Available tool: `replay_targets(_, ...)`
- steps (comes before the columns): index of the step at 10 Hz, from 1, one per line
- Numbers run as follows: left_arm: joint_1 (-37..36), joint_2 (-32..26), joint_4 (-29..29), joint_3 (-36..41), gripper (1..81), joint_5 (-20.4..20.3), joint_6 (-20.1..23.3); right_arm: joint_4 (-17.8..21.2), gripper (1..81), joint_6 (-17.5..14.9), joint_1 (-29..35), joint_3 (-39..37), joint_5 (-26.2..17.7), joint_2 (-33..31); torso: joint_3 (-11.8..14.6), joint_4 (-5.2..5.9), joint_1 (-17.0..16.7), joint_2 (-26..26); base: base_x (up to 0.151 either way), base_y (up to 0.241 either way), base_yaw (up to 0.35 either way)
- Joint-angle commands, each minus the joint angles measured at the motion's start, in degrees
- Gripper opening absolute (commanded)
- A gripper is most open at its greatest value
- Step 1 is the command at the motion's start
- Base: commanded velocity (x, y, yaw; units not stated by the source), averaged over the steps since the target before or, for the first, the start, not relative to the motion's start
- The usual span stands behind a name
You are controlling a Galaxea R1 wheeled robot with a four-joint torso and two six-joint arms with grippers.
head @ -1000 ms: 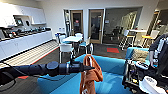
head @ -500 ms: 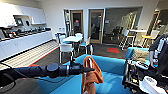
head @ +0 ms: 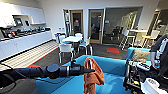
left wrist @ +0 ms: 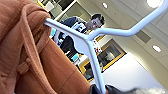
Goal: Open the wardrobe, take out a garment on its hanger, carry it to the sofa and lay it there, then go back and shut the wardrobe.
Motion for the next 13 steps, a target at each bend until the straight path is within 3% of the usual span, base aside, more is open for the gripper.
replay_targets(1,-10.1,-0.3,2.4,1.5,1.0,2.3,2.1,-0.3,81.1,-0.3,2.5,0.4,-2.5,0.8,0.0,0.00,0.0,0.0,0.091,0.000,0.000)
replay_targets(5,-10.1,-0.2,2.4,1.5,1.0,2.3,2.1,-0.3,81.1,-0.3,2.5,0.4,-2.4,0.8,0.0,0.00,0.0,0.0,0.091,0.000,0.000)
replay_targets(6,-10.1,-0.2,2.4,1.5,1.0,2.3,2.1,-0.3,81.1,-0.3,2.5,0.4,-2.4,0.8,-4.1,0.00,0.0,0.0,0.091,0.000,0.000)
replay_targets(10,-10.1,-0.7,2.7,1.7,1.0,2.3,2.0,-0.3,81.1,-0.3,2.5,0.4,-2.4,0.8,-10.6,0.00,0.0,0.0,0.091,0.000,0.000)
replay_targets(11,-10.1,-0.7,2.7,1.7,1.0,2.3,2.0,-0.3,81.1,-0.3,2.5,0.4,-2.4,0.8,-7.1,0.00,0.0,0.0,0.091,0.000,0.000)
replay_targets(13,-9.9,-0.5,2.7,1.7,1.0,2.3,2.0,-0.3,81.1,-0.3,2.5,0.4,-2.5,0.8,-10.0,0.00,0.1,0.0,0.043,0.000,0.000)
